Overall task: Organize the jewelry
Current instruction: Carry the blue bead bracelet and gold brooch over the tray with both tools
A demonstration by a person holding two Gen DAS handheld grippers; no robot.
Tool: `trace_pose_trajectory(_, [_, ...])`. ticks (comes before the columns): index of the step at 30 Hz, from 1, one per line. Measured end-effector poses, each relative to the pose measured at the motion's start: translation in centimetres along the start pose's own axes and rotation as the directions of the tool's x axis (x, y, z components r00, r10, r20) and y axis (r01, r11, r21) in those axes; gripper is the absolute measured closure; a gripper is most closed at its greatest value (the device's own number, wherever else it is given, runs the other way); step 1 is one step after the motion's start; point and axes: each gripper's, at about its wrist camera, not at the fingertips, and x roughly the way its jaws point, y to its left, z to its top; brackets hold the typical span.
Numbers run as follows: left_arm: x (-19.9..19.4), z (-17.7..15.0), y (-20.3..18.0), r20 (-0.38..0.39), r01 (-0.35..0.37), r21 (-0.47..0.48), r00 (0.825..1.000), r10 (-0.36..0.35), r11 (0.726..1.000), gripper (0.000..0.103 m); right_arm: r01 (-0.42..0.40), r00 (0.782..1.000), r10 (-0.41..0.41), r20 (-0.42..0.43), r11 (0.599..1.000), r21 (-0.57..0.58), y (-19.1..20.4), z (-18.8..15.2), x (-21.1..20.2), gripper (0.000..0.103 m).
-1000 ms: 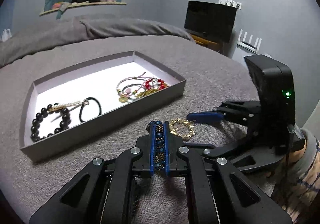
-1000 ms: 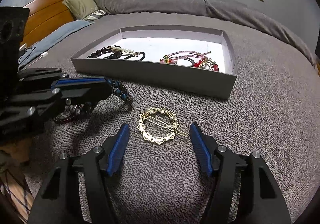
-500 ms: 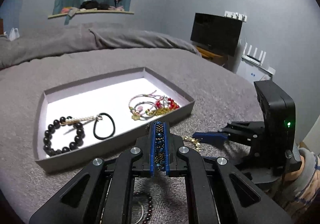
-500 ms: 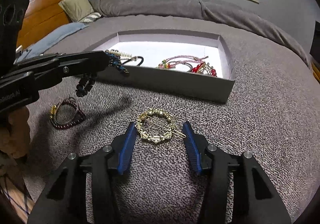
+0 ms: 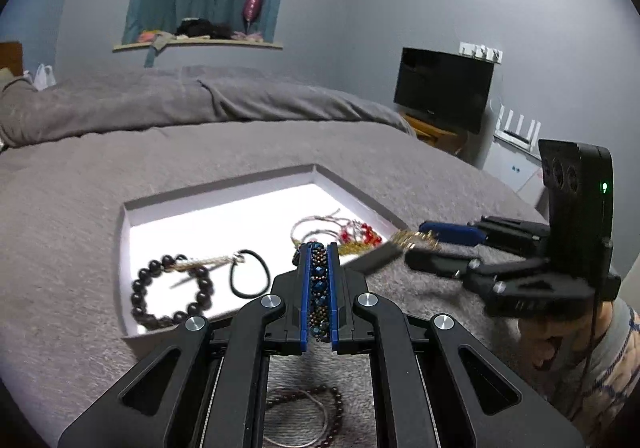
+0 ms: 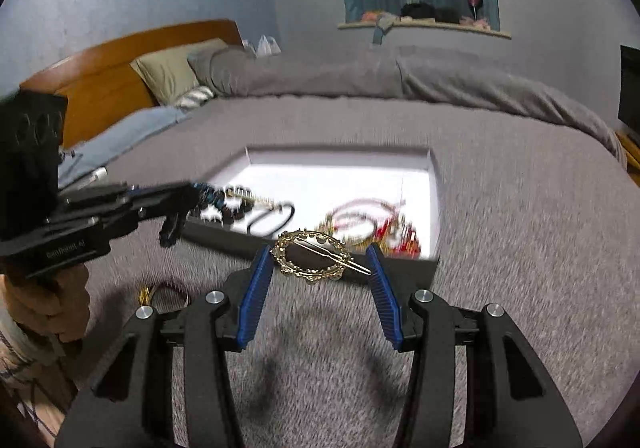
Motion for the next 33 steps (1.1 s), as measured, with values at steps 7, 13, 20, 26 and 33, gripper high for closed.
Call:
trace_pose_trajectory(7, [0.2,0.2,0.9,-0.003,-0.024,-0.013,1.0,0.024,1.0,0.095,-0.004,0.995,0.002,0.096,1.0,0.021,-1.7,1.4,-0.8,0.055])
trace_pose_trajectory(13, [1.4,-0.4,1.1,-0.038,-0.024,-0.016,0.999,0.023,1.0,0.095,0.012,0.997,-0.015,0.074,0.999,0.043,-2.2,0.7,-0.2,0.055])
trace_pose_trajectory(20, [2.1,-0.6,1.5,-0.051,-0.032,-0.02,0.998,0.03,0.999,0.095,0.009,0.998,-0.011,0.069,1.0,0.028,-1.9,0.7,0.2,0.055])
trace_pose_trajectory(26, [0.9,0.3,2.1,-0.008,-0.035,-0.029,0.999,0.035,0.999,0.095,0.0,0.997,-0.003,0.078,1.0,0.03,-1.7,1.0,0.6,0.055])
trace_pose_trajectory(33, [0.1,2.1,3.8,0.041,-0.075,-0.054,0.996,0.077,0.996,0.095,-0.025,0.995,0.018,0.098,0.998,0.064,-2.3,2.2,1.6,0.055])
